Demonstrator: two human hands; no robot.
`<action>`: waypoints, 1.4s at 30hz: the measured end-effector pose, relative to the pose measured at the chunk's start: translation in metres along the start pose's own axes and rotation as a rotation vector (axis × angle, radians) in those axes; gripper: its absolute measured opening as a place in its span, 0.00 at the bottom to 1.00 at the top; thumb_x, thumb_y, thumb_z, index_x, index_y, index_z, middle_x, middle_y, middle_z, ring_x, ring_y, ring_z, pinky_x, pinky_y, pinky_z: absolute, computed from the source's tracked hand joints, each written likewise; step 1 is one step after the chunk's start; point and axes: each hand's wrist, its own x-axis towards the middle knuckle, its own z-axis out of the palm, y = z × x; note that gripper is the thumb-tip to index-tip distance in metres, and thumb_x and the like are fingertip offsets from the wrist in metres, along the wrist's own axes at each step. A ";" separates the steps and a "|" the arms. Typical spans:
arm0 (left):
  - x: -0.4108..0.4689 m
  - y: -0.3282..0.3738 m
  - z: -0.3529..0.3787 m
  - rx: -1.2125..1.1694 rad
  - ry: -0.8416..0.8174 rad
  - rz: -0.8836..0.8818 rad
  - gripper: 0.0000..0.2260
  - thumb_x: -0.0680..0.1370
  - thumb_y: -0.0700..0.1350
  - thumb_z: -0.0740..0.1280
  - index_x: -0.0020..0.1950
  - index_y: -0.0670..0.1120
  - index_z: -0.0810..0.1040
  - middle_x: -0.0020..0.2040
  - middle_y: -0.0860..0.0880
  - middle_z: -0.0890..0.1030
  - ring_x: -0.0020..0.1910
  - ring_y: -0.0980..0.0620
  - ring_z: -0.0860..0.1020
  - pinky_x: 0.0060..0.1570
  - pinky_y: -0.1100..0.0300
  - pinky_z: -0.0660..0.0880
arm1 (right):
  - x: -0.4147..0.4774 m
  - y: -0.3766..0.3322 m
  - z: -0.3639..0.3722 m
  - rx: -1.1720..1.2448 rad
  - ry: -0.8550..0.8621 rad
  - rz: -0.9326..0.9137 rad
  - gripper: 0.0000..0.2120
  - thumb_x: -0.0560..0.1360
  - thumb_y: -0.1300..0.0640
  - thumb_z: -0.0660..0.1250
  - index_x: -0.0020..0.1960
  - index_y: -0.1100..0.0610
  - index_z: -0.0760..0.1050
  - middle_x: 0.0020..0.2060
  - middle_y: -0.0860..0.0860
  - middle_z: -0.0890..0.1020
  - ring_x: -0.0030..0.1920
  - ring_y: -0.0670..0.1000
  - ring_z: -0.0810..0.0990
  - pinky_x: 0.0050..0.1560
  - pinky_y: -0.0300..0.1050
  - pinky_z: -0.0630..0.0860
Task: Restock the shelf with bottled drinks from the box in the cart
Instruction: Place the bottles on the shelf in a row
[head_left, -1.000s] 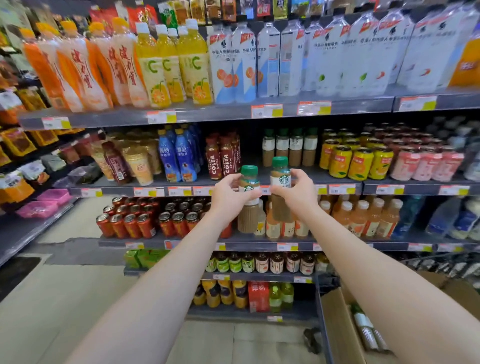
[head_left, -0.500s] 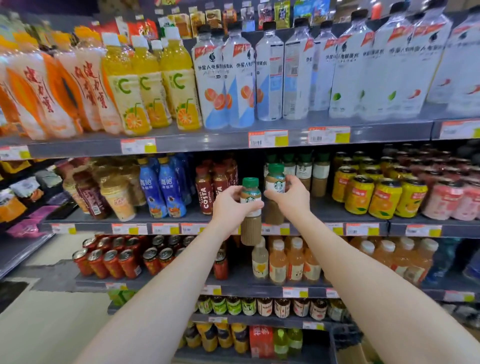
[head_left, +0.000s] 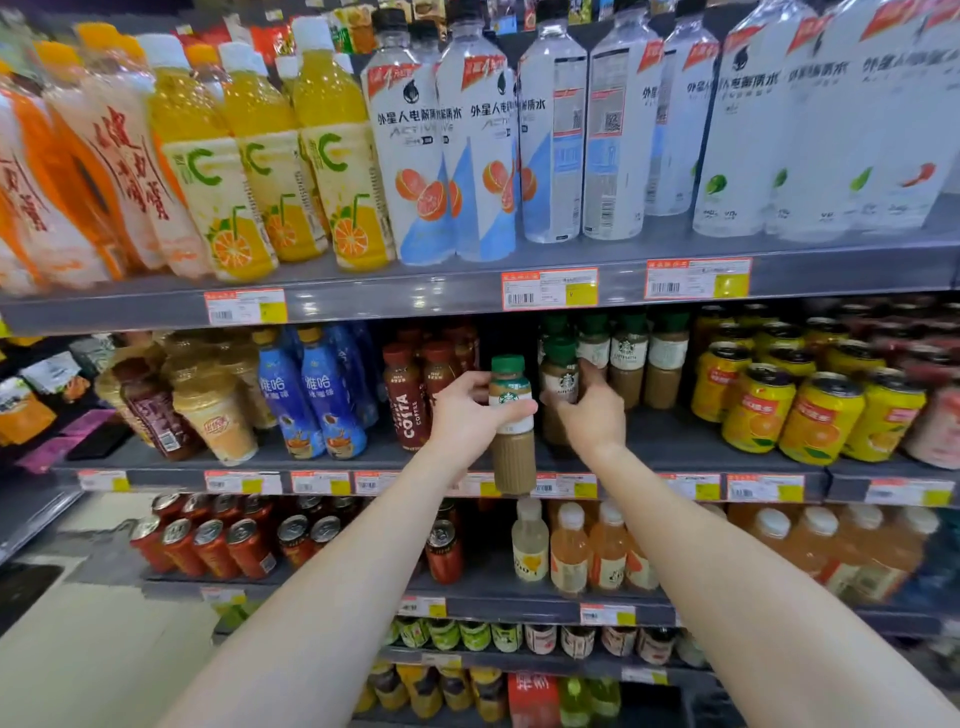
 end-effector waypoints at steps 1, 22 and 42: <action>0.001 0.000 0.000 0.000 -0.006 0.006 0.26 0.67 0.48 0.84 0.63 0.49 0.80 0.50 0.56 0.83 0.49 0.62 0.81 0.44 0.68 0.75 | 0.001 0.001 0.003 -0.020 0.011 -0.011 0.33 0.73 0.45 0.73 0.75 0.48 0.67 0.57 0.52 0.84 0.55 0.57 0.82 0.50 0.47 0.78; 0.037 -0.010 0.005 -0.040 -0.088 0.026 0.29 0.66 0.47 0.84 0.64 0.48 0.79 0.54 0.52 0.83 0.51 0.60 0.82 0.43 0.69 0.77 | 0.023 0.000 0.020 0.020 0.019 0.023 0.30 0.73 0.52 0.75 0.71 0.55 0.69 0.56 0.55 0.83 0.55 0.57 0.82 0.47 0.45 0.75; 0.035 -0.006 0.103 -0.032 -0.015 0.100 0.16 0.72 0.49 0.80 0.55 0.48 0.79 0.48 0.54 0.82 0.46 0.63 0.79 0.48 0.70 0.76 | -0.004 0.021 -0.045 0.129 0.023 0.076 0.19 0.74 0.55 0.73 0.65 0.54 0.78 0.53 0.48 0.84 0.51 0.48 0.81 0.50 0.43 0.76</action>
